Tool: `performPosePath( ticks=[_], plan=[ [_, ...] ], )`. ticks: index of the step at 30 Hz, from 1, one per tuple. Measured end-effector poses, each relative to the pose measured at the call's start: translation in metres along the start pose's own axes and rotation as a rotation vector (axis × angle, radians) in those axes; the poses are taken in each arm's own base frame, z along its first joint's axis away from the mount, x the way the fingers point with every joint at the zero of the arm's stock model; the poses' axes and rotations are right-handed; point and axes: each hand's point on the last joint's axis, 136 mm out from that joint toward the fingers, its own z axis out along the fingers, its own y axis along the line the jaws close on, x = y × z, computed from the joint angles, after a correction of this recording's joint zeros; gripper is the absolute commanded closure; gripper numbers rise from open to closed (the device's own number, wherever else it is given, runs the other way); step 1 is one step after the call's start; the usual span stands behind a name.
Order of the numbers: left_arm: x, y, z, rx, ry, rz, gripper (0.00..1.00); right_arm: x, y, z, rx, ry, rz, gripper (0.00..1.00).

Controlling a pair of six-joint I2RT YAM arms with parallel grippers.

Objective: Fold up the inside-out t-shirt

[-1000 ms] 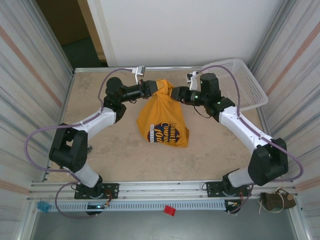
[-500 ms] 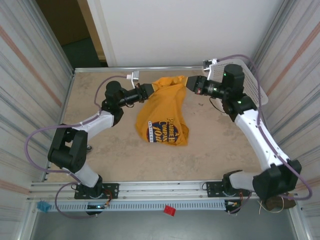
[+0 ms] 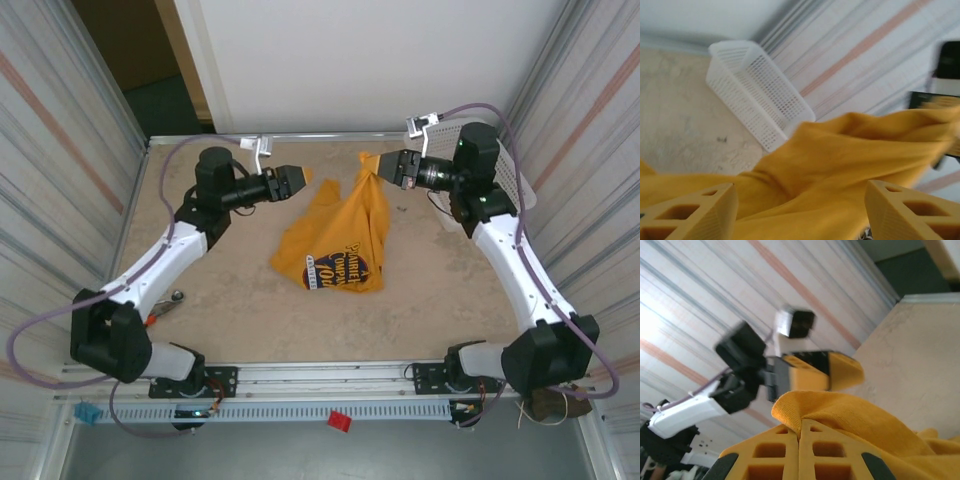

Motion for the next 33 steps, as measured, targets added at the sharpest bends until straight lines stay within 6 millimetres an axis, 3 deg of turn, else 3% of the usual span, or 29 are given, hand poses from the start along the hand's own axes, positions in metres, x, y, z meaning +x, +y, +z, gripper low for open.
performPosePath(
  ticks=[3, 6, 9, 13, 16, 19, 22, 25, 26, 28, 29, 30, 33],
  plan=[
    [-0.008, -0.03, 0.002, 0.031, 0.003, 0.121, 0.29, 0.005, -0.002, 0.003, -0.031, 0.037, 0.017, 1.0],
    [-0.007, -0.033, 0.01, 0.026, 0.022, 0.165, 0.28, 0.0, 0.007, 0.006, -0.068, 0.057, 0.001, 1.0],
    [-0.001, -0.011, 0.025, -0.017, 0.045, 0.16, 0.25, -0.008, 0.025, 0.009, -0.105, 0.062, -0.038, 1.0],
    [0.023, 0.028, 0.049, -0.045, 0.116, 0.106, 0.27, -0.016, 0.043, 0.01, -0.132, 0.056, -0.083, 1.0],
    [0.049, 0.04, 0.058, -0.029, 0.166, 0.078, 0.32, -0.022, 0.029, 0.008, -0.082, 0.026, -0.069, 1.0],
    [0.091, 0.036, 0.064, -0.004, 0.237, 0.064, 0.36, -0.019, -0.019, 0.001, 0.055, -0.028, 0.007, 1.0],
    [0.146, 0.03, 0.069, 0.018, 0.334, 0.049, 0.36, 0.019, -0.09, -0.009, 0.244, -0.043, 0.166, 1.0],
    [0.206, 0.033, 0.064, 0.014, 0.442, 0.014, 0.37, 0.097, -0.151, -0.024, 0.416, 0.003, 0.339, 1.0],
    [0.22, 0.038, 0.061, 0.003, 0.47, 0.0, 0.37, 0.117, -0.161, -0.028, 0.453, 0.02, 0.377, 1.0],
    [0.241, 0.052, 0.053, -0.04, 0.504, -0.033, 0.36, 0.157, -0.173, -0.041, 0.525, 0.052, 0.434, 1.0],
    [0.245, 0.058, 0.05, -0.059, 0.508, -0.042, 0.35, 0.165, -0.173, -0.045, 0.538, 0.059, 0.434, 1.0],
    [0.245, 0.064, 0.048, -0.081, 0.503, -0.049, 0.33, 0.169, -0.169, -0.049, 0.547, 0.06, 0.427, 1.0],
    [0.227, 0.075, 0.045, -0.132, 0.45, -0.043, 0.31, 0.154, -0.148, -0.052, 0.515, 0.027, 0.321, 1.0]
  ],
)
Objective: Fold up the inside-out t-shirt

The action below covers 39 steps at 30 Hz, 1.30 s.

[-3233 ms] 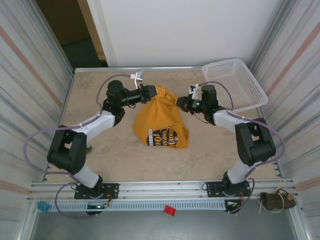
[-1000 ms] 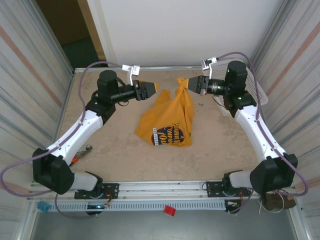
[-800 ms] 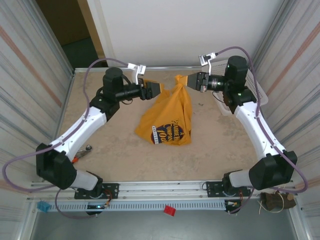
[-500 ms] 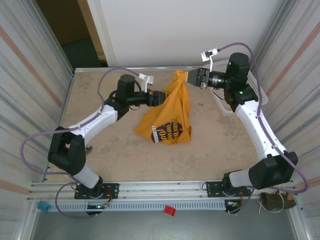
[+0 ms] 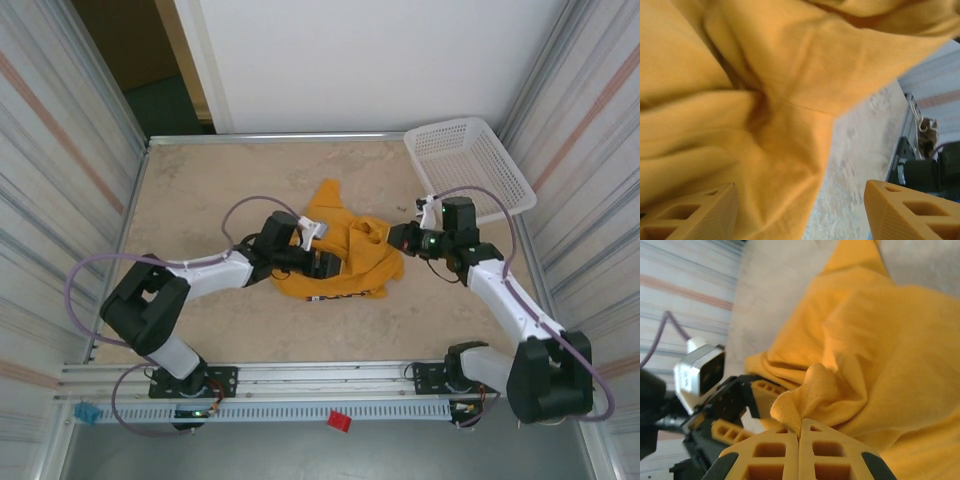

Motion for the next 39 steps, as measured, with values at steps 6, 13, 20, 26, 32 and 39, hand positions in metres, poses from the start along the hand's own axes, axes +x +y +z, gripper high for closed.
performPosePath(
  ticks=[6, 13, 20, 26, 32, 39],
  plan=[
    [-0.077, -0.012, -0.02, -0.034, -0.141, 0.056, 0.3, -0.016, 0.033, -0.017, -0.065, -0.055, -0.133, 1.0],
    [-0.128, -0.032, -0.009, -0.047, -0.18, 0.196, 0.3, -0.013, 0.031, -0.017, -0.056, -0.043, -0.146, 1.0],
    [-0.09, -0.013, 0.027, -0.106, -0.033, 0.248, 0.3, -0.013, 0.031, -0.017, -0.055, -0.042, -0.161, 1.0],
    [-0.09, -0.004, 0.038, -0.131, -0.01, 0.269, 0.3, -0.012, 0.03, -0.017, -0.053, -0.038, -0.158, 1.0],
    [-0.109, -0.011, 0.05, -0.123, -0.031, 0.311, 0.3, -0.012, 0.03, -0.017, -0.053, -0.038, -0.158, 1.0],
    [-0.102, -0.021, 0.065, -0.06, 0.005, 0.344, 0.32, -0.012, 0.03, -0.017, -0.052, -0.038, -0.158, 1.0]
  ],
)
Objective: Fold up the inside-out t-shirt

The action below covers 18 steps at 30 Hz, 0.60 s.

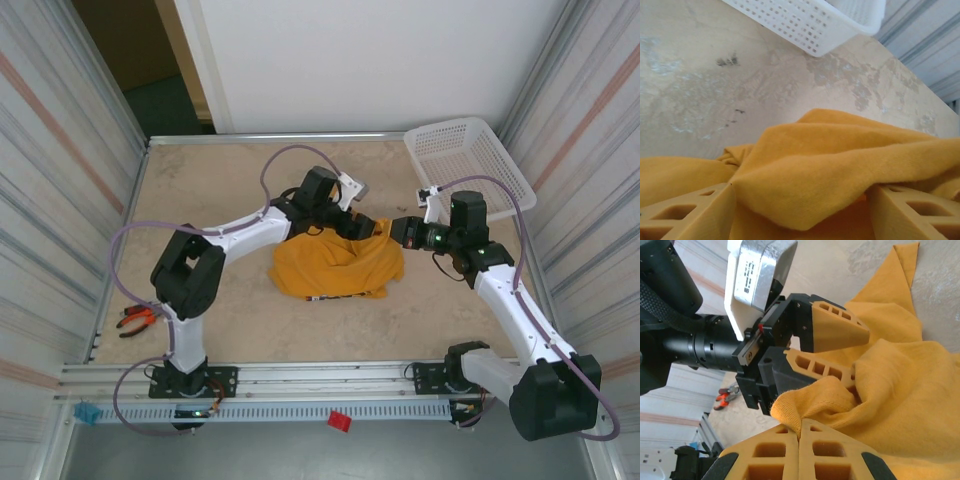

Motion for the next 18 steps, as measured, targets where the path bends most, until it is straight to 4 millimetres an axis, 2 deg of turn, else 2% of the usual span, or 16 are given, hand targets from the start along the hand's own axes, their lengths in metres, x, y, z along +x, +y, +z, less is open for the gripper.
performPosePath(
  ticks=[1, 2, 6, 10, 13, 16, 18],
  plan=[
    [0.001, -0.002, 0.0, 0.014, 0.002, 0.0, 0.34, 0.0, 0.0, 0.0, 0.0, 0.0, 0.0, 1.0],
    [0.003, -0.004, 0.001, 0.03, 0.006, -0.001, 0.41, 0.0, 0.0, 0.0, 0.0, 0.0, 0.0, 1.0],
    [0.007, -0.014, 0.006, 0.11, 0.011, -0.01, 1.0, 0.0, 0.0, 0.0, 0.001, 0.0, 0.0, 1.0],
    [0.014, -0.015, 0.012, 0.147, 0.029, -0.044, 1.0, -0.001, -0.002, -0.001, 0.005, -0.004, 0.003, 1.0],
    [0.009, -0.01, 0.001, 0.14, -0.001, -0.089, 1.0, -0.003, -0.004, -0.002, 0.01, -0.012, 0.006, 1.0],
    [-0.008, 0.006, -0.034, 0.117, -0.078, -0.166, 1.0, -0.004, -0.006, -0.003, 0.017, -0.017, 0.009, 1.0],
    [-0.029, 0.011, -0.068, 0.11, -0.151, -0.202, 1.0, -0.005, -0.008, -0.001, 0.021, -0.015, 0.013, 1.0]
  ],
)
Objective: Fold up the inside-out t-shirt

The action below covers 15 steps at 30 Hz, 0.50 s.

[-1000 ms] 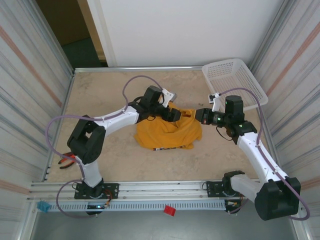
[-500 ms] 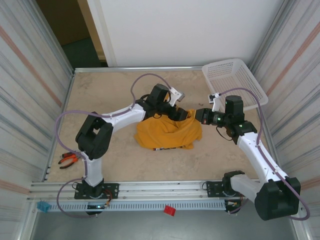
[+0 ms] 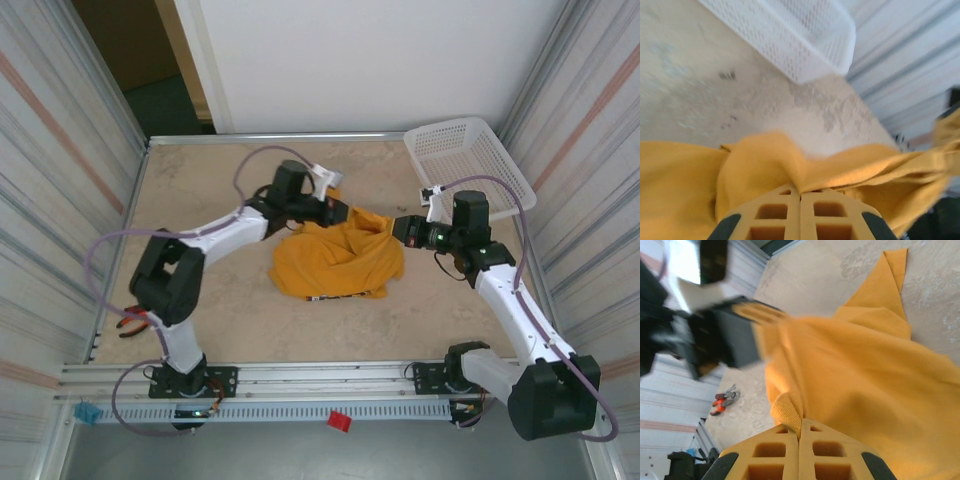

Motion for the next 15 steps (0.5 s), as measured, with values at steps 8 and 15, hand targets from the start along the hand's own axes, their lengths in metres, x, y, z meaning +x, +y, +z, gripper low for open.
performPosePath(
  ticks=[8, 15],
  plan=[
    [-0.051, -0.089, -0.067, 0.185, -0.162, 0.015, 1.0, -0.008, -0.019, 0.03, 0.024, 0.035, 0.053, 0.52],
    [-0.055, -0.099, -0.083, 0.201, -0.201, -0.095, 1.0, -0.024, 0.029, 0.012, 0.019, -0.008, -0.041, 0.36]
  ],
)
